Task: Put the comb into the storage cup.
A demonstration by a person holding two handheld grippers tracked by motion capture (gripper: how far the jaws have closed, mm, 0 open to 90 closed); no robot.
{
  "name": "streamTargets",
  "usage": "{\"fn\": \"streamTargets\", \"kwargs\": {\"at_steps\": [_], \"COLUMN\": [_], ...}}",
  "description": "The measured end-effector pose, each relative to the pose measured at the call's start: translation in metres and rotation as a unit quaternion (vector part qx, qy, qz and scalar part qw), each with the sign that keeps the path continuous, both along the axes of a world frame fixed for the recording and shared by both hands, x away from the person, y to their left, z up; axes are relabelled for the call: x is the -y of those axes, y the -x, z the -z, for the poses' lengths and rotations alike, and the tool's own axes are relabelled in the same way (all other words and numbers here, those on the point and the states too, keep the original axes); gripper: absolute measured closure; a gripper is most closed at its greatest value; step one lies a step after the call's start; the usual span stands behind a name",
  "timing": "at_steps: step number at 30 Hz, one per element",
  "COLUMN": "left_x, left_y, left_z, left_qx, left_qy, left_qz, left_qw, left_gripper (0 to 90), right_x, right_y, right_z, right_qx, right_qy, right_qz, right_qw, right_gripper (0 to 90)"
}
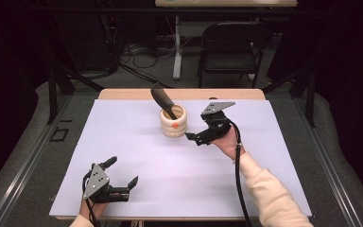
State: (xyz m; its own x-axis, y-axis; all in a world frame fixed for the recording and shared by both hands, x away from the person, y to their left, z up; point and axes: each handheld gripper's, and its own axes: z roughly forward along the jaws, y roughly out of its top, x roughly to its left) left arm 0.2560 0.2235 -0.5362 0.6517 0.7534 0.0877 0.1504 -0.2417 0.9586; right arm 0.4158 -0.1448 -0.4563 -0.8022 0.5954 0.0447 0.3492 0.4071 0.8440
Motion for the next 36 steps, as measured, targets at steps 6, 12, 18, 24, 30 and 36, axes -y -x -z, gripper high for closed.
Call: {"fn": "streamTargets", "kwargs": {"at_steps": [6,12,18,24,30,36], "left_x": [0.0,0.0,0.0,0.0,0.0,0.0], "left_y": [0.0,0.0,0.0,0.0,0.0,0.0], "left_z": [0.0,0.0,0.0,0.0,0.0,0.0], "left_qx": [0.0,-0.001,-0.001,-0.001,-0.001,-0.002], "left_qy": [-0.001,-0.001,-0.001,-0.001,-0.001,-0.003], "left_qz": [0.0,0.0,0.001,0.0,0.0,0.001], "left_qw": [1.0,1.0,1.0,1.0,1.0,1.0], "left_gripper": [0.8,0.8,0.7,0.7,0.7,0.7], "right_x": [0.008,0.02,0.028,0.032,0.04,0.047], "right_y": [0.008,0.016,0.024,0.032,0.04,0.05], "right_z": [0.003,0.007,0.013,0.015,0.018,0.021], "right_qx": [0.0,0.003,0.0,0.004,0.002,0.002], "right_qy": [0.002,0.005,0.008,0.013,0.017,0.022], "right_qz": [-0.002,0.001,0.001,-0.002,0.001,0.001], "right_qw": [1.0,1.0,1.0,0.9999,0.9999,0.9998], "right_gripper": [0.0,0.0,0.0,0.0,0.0,0.0]}}
